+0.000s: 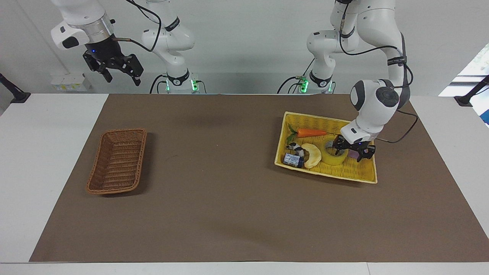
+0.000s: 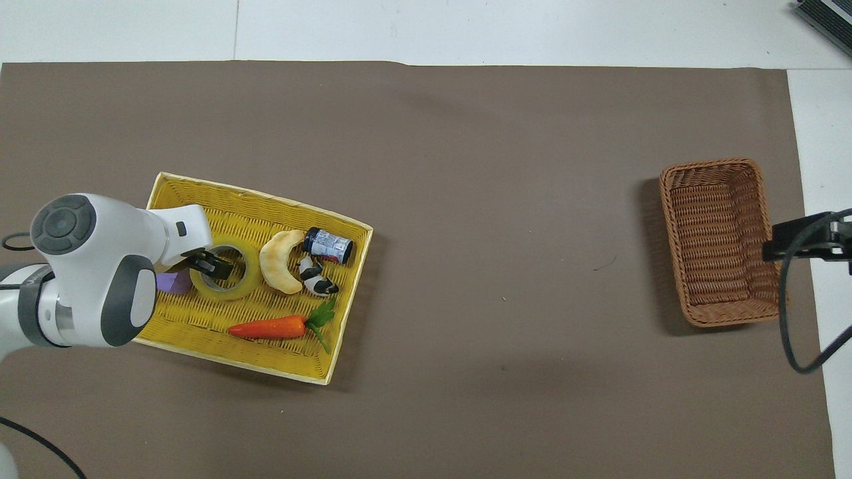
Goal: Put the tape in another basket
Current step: 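Reach the left gripper down into the yellow tray onto the tape roll, then grasp the tape roll rim with the left gripper and lift it out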
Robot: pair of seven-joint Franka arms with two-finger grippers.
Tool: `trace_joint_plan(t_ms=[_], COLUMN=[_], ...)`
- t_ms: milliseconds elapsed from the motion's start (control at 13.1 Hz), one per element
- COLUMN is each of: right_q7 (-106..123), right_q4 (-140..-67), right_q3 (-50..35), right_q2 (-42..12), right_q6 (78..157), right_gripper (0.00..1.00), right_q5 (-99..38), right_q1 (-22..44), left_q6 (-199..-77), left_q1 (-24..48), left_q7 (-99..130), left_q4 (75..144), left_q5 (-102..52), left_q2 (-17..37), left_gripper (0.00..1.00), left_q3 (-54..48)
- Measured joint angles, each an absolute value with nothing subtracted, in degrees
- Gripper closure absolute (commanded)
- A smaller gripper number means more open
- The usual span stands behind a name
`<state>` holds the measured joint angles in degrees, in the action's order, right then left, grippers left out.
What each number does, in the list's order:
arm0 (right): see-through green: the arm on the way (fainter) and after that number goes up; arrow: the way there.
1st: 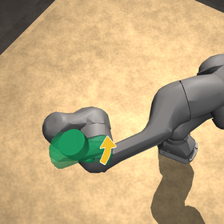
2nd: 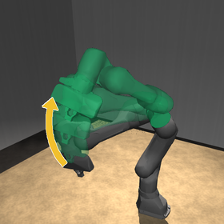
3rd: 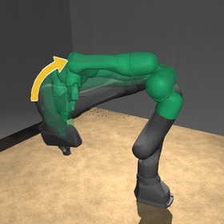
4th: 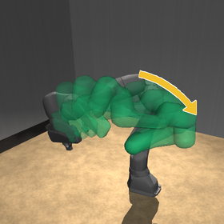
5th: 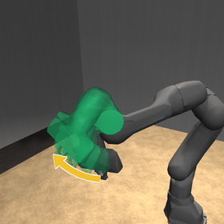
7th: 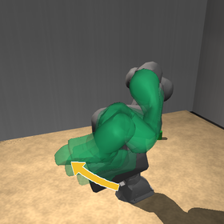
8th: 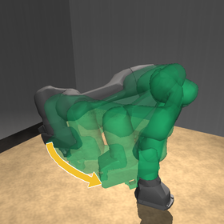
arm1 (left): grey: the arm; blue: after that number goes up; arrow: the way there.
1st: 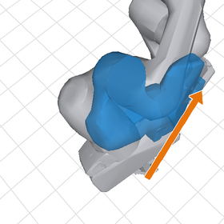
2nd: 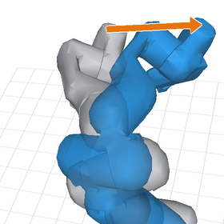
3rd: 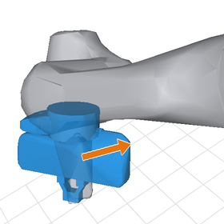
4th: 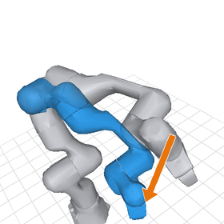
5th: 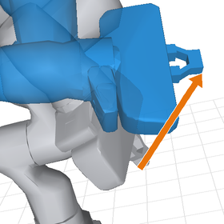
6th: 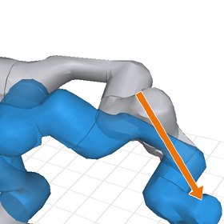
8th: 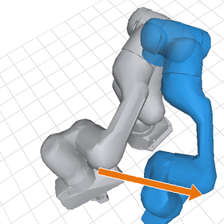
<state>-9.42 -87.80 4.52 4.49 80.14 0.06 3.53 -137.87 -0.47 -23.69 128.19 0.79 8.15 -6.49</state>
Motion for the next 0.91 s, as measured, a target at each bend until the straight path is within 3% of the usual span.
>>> trace_joint_plan(t_ms=[457,914], right_q7=[-9.42,-9.42], right_q4=[-87.80,-87.80], right_q3=[4.52,4.52], right_q2=[4.49,4.49], right_q6=[80.14,80.14], right_gripper=[0.00,0.00], right_q5=[0.06,0.06], right_q1=[3.53,3.53], left_q6=[-138.53,-124.90], left_q1=[-0.45,-0.56], left_q7=[-24.86,-24.12], left_q4=[127.71,117.43], left_q5=[0.83,0.82], left_q2=[7.75,7.05], left_gripper=[1.00,1.00], left_q3=[-6.17,-5.86])
